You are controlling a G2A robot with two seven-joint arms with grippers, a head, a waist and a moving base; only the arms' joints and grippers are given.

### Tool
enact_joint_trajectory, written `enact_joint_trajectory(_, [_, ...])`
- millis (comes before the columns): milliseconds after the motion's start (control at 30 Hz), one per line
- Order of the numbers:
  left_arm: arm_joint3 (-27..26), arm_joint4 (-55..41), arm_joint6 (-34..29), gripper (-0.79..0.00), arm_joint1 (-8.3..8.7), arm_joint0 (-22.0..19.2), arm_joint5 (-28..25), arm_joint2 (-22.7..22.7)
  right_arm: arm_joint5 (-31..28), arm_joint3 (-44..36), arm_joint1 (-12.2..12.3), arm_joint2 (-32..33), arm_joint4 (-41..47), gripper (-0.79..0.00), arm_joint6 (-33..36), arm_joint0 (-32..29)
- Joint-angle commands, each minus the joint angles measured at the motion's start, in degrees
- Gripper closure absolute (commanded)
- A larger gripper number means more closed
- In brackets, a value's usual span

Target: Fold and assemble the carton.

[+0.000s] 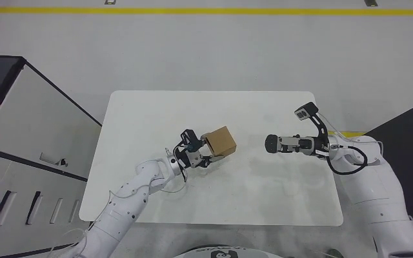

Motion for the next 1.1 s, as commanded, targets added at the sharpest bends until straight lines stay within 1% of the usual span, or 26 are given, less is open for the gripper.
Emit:
enact_joint_trajectory(0, [0.0,0.0,0.0,0.0,0.0,0.0,0.0,0.0,0.0,0.0,0.0,0.0,0.0,-0.785,0.0,0.0])
enact_joint_trajectory(100, [-0.1,-0.1,0.0,0.0,0.0,0.1,0.2,-0.1,0.0,0.0,0.0,0.0,0.0,-0.785,0.0,0.0])
enact_joint_trajectory(167, [-1.7,0.2,-0.8,0.0,0.31,0.5,0.1,-1.0,0.0,0.0,0.0,0.0,0.0,-0.785,0.0,0.0])
enact_joint_trajectory(200, [-3.2,0.3,-1.1,0.0,0.62,0.9,-0.4,-2.0,0.0,0.0,0.0,0.0,0.0,-0.785,0.0,0.0])
enact_joint_trajectory(267, [-6.4,-2.1,-1.5,0.0,1.35,2.4,-4.4,-4.5,0.0,0.0,0.0,0.0,0.0,-0.785,0.0,0.0])
enact_joint_trajectory(367, [-13.6,-1.5,-6.7,0.0,2.81,4.4,-9.5,-9.2,0.0,0.0,0.0,0.0,0.0,-0.785,0.0,0.0])
enact_joint_trajectory(500, [-22.6,-6.0,-14.0,0.0,4.28,7.6,-16.6,-14.4,0.0,0.0,0.0,0.0,0.0,-0.785,0.0,0.0])
enact_joint_trajectory(633, [-30.0,-13.5,-21.9,0.0,5.37,9.3,-20.7,-18.4,0.0,0.0,0.0,0.0,0.0,-0.785,0.0,0.0])
enact_joint_trajectory(700, [-32.7,-16.6,-26.0,0.0,5.8,9.9,-21.8,-19.4,0.0,0.0,0.0,0.0,0.0,-0.785,0.0,0.0])
enact_joint_trajectory(1000, [-32.5,-16.8,-25.8,0.0,5.79,10.0,-21.6,-19.3,0.0,0.0,0.0,0.0,0.0,-0.785,0.0,0.0])
enact_joint_trajectory(1067, [-33.5,-16.5,-26.0,0.0,6.0,9.3,-22.8,-19.1,0.0,0.0,0.0,0.0,0.0,-0.785,0.0,0.0])
